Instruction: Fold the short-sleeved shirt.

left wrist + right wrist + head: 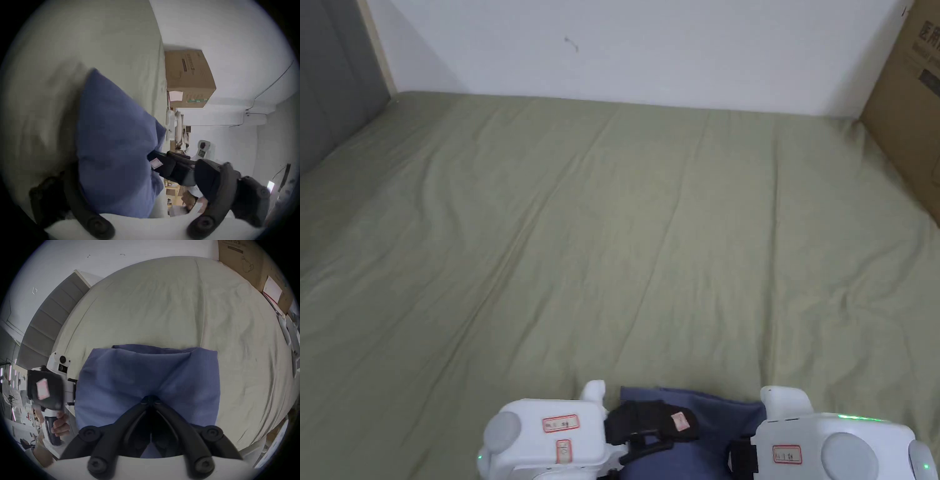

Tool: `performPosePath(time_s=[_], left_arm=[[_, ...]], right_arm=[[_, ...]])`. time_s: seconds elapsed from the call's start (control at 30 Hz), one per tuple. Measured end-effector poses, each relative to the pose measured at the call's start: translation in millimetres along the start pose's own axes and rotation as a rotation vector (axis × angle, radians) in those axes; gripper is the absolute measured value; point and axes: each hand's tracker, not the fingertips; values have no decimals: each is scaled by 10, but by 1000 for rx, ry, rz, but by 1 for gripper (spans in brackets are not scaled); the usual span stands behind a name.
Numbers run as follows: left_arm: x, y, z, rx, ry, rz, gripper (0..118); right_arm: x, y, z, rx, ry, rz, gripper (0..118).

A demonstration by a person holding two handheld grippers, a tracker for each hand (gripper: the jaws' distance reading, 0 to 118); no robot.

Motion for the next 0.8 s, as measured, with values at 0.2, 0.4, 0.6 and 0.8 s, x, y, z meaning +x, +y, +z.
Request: performPosePath(time_s=[0.2, 0.4, 0.6, 0.8], left_arm=[[-64, 7, -106, -14, 85, 30, 24], [242, 166, 334, -46, 263, -152, 24], [220, 529, 1543, 34, 494, -216, 24], [235, 984, 2784, 64, 993, -280, 24]], right_arm=[[-28, 25, 56, 9, -27, -10, 0], [-155, 97, 238, 62, 3, -11, 0], [-320, 186, 262, 87, 25, 30, 0], [-442, 245, 113, 64, 44, 40, 0]])
